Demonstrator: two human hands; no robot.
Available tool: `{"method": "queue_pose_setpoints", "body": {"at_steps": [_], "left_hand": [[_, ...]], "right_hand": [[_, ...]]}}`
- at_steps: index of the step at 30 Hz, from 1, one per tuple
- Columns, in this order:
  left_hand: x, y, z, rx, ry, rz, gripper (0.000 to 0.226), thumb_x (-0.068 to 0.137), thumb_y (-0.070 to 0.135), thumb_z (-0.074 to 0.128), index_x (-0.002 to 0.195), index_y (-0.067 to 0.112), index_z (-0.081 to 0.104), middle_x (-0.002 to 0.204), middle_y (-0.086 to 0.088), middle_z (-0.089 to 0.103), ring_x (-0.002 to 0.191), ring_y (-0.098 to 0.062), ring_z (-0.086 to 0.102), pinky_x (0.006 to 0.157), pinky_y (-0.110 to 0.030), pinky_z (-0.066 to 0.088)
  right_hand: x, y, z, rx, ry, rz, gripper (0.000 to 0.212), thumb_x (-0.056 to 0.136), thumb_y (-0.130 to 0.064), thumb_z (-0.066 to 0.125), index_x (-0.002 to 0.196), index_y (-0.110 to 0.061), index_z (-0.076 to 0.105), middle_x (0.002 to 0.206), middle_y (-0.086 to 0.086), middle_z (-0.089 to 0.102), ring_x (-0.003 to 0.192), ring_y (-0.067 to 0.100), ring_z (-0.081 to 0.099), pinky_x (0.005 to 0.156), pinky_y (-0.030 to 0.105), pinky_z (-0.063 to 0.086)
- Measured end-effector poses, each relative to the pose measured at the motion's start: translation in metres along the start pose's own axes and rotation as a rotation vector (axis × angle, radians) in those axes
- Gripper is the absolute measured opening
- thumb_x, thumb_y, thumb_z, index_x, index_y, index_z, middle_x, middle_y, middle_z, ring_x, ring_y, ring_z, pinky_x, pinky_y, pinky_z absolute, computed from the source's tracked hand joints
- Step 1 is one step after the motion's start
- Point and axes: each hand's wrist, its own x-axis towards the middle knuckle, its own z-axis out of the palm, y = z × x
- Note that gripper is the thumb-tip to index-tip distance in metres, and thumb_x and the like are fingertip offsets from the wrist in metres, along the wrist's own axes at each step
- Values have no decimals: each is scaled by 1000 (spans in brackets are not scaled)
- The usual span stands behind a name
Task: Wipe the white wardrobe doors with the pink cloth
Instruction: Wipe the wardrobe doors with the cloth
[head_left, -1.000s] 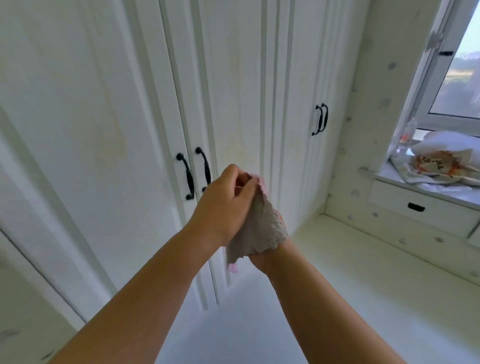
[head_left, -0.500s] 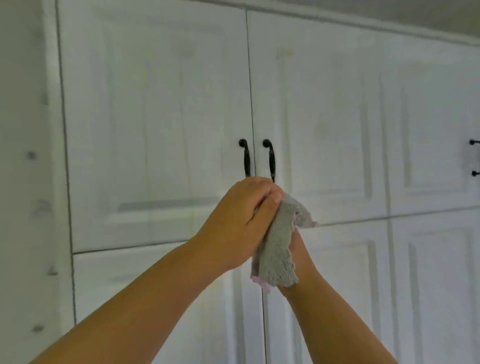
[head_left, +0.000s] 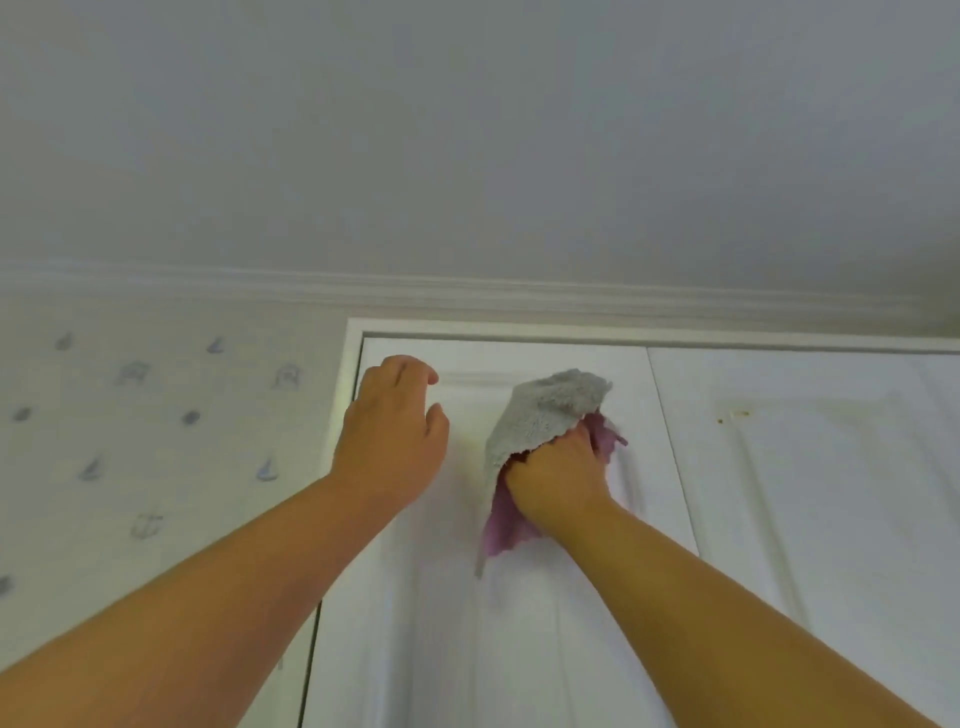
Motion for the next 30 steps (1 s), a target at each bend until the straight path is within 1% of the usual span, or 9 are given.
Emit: {"method": "queue_pose_setpoints", "body": {"at_steps": [4, 7, 12, 17, 19, 21, 22, 27, 30], "left_hand": [[29, -41, -2, 164, -71, -2, 41, 100, 17, 44, 139, 7, 42, 142, -6, 42, 128, -25, 39, 101, -34, 39], [37, -59, 6, 171, -127, -43, 35, 96, 13, 45, 131, 7, 45, 133, -8, 46, 119, -26, 43, 89, -32, 40], [41, -76, 26, 59, -47, -152, 40, 95, 13, 47, 135, 9, 45, 127, -15, 51, 108, -28, 47, 83, -36, 43], [53, -73, 41, -45, 139, -148, 43, 91, 16, 43, 130, 0, 54, 120, -22, 58, 112, -38, 51, 92, -51, 47], [54, -70, 47, -120, 225, -201, 39, 93, 18, 47, 131, 7, 51, 119, -12, 57, 112, -30, 55, 91, -40, 51], [51, -73, 51, -179, 322, -308, 32, 96, 13, 47, 128, 15, 46, 108, 8, 52, 101, 0, 58, 73, -9, 49], [50, -75, 50, -214, 346, -335, 37, 95, 5, 48, 130, 13, 43, 106, 13, 48, 97, 9, 55, 70, -3, 45], [39, -69, 30, -341, 446, -241, 76, 81, -15, 40, 153, 2, 21, 151, -15, 31, 138, -24, 37, 116, -32, 32], [43, -59, 16, -300, 480, -40, 75, 71, 0, 39, 145, 8, 42, 151, -18, 38, 142, -27, 33, 120, -39, 26]], "right_hand": [[51, -59, 9, -10, 48, -60, 86, 78, -50, 26, 157, -15, 23, 159, 10, 31, 145, 33, 24, 120, 48, 19], [67, -96, 20, -14, 34, -210, 76, 93, -42, 40, 160, -19, 12, 164, 7, 21, 149, 28, 20, 122, 46, 15], [89, -122, 26, -226, 35, -483, 57, 98, -24, 46, 153, -28, 35, 157, 0, 34, 144, 24, 31, 116, 54, 20], [118, -128, 18, -238, 115, -543, 38, 99, -24, 49, 136, -20, 58, 142, 4, 49, 139, 25, 35, 109, 44, 32], [124, -128, 23, -213, 149, -542, 37, 101, -27, 47, 135, -21, 59, 143, 4, 48, 139, 26, 32, 112, 45, 28], [123, -127, 35, -196, 145, -555, 38, 101, -32, 45, 136, -26, 58, 145, 2, 44, 140, 27, 28, 116, 49, 21], [123, -127, 40, -186, 135, -578, 39, 101, -34, 45, 138, -29, 56, 147, 2, 41, 140, 28, 27, 117, 51, 16], [120, -116, 39, -166, 82, -718, 43, 104, -48, 36, 146, -40, 46, 157, -6, 33, 139, 30, 35, 117, 53, 6], [127, -90, 28, -191, 102, -771, 45, 105, -50, 35, 147, -40, 44, 159, -9, 33, 139, 30, 35, 117, 44, 13]]}}
